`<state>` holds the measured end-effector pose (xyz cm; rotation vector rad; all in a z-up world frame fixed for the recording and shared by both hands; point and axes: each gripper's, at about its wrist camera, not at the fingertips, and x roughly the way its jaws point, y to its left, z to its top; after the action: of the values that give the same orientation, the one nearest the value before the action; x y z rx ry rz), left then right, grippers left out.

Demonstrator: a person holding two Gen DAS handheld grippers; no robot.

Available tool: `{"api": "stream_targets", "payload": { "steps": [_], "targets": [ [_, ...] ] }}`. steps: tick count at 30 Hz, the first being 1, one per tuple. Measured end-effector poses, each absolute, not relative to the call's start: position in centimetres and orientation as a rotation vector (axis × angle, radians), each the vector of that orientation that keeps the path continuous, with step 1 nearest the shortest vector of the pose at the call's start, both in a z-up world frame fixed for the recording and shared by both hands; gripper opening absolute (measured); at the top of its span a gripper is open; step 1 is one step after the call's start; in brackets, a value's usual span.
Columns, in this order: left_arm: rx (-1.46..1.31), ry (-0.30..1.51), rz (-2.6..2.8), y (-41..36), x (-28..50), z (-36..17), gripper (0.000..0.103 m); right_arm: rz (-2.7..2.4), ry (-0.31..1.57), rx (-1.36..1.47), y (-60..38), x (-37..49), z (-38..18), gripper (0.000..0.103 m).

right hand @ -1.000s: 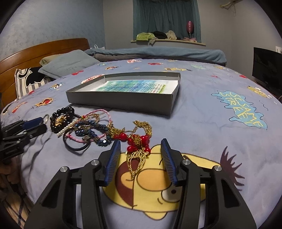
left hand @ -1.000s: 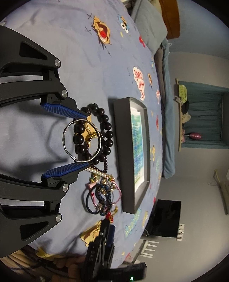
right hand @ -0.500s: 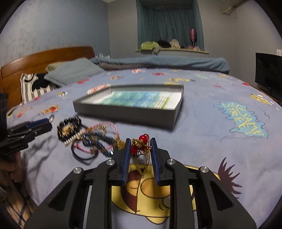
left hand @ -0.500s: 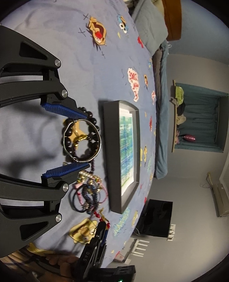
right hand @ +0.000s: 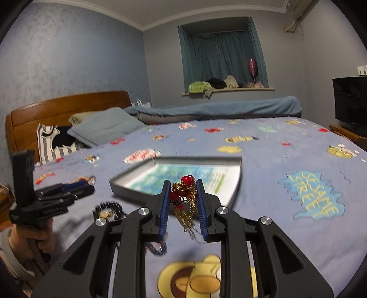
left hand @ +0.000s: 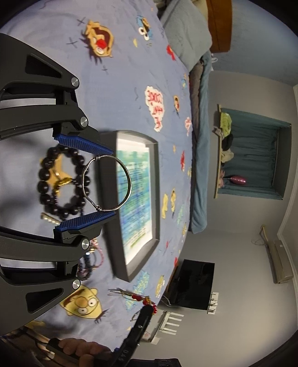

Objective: Organize jewelry
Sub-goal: 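Carry the bangle and the tassel pendant over the gray box with both grippers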

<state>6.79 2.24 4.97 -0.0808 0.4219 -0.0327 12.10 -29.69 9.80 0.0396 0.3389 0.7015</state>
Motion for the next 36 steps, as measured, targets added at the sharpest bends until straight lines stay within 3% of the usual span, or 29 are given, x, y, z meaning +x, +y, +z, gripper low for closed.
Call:
{"api": "stream_targets", "payload": {
  "steps": [17, 36],
  "targets": [
    [-0.134, 0.375, -0.040, 4.9, 12.7, 6.9, 0.051, 0.733, 0.267, 0.092, -26.9, 17.3, 13.0, 0.022],
    [-0.155, 0.632, -0.091, 5.4, 19.3, 2.3, 0.051, 0.692, 0.541, -0.005, -22.8, 22.3, 5.6, 0.022]
  ]
}}
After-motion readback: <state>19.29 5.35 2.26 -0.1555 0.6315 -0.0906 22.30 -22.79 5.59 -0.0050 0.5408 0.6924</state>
